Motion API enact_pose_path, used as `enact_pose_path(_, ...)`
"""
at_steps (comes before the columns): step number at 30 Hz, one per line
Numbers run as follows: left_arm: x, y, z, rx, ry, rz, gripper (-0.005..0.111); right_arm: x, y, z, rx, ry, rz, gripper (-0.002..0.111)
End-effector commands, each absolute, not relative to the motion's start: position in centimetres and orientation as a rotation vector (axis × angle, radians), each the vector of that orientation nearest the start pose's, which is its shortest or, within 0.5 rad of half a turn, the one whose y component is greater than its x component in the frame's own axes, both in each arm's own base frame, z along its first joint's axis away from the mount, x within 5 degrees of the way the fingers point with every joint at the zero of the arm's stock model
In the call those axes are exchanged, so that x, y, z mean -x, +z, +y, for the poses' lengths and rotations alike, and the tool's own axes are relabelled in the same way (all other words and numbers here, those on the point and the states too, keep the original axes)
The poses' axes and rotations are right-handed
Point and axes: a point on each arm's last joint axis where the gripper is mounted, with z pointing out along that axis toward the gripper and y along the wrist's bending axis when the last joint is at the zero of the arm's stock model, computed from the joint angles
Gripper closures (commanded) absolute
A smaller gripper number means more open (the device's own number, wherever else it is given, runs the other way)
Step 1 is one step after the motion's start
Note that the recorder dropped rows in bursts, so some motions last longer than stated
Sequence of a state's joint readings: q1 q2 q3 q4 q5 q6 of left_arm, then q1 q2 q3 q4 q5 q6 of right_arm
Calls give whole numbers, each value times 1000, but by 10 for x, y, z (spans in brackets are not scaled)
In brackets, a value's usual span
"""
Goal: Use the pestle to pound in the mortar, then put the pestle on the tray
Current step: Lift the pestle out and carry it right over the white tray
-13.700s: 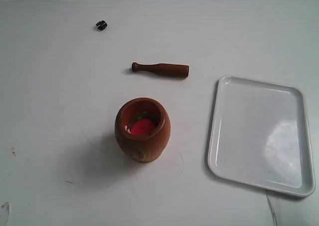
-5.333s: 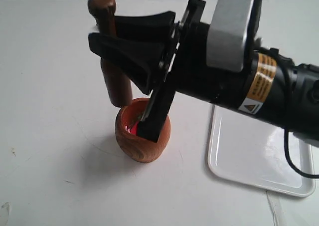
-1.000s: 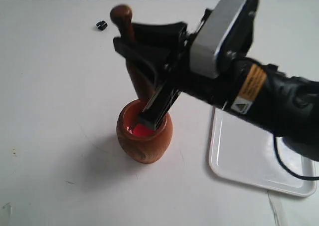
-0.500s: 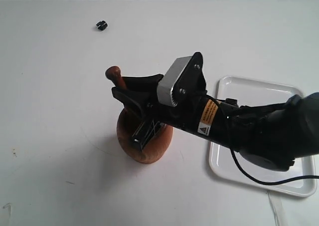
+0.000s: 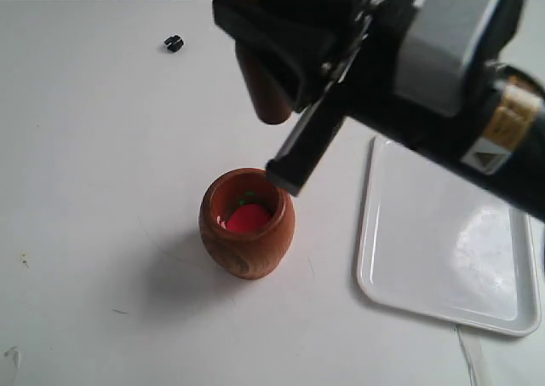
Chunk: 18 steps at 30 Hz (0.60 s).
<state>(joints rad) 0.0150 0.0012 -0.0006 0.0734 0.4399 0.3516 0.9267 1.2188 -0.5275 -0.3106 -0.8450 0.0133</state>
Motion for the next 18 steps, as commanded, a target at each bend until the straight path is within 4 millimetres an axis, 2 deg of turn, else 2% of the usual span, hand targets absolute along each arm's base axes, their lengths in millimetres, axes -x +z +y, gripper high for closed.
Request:
enact_pose_path(1,-51,174,3,-361,302,1897,107,-112,324,173,918,659,1120,108)
enact_pose_path(4,-51,174,3,-361,302,1897,107,-100,333,147,901,603,1211,108)
enact_pose_path(8,-51,174,3,-361,302,1897,107,-85,330,113,865,581,1439,108)
enact_pose_path(10,-51,174,3,-361,302,1897,107,-79,326,103,856,590,1536,108)
enact_pose_path(15,-51,174,3,-361,302,1897,107,-74,309,91,759,639,1825,108)
enact_pose_path(18,-51,174,3,-361,302,1897,107,-79,297,89,711,557,1988,108)
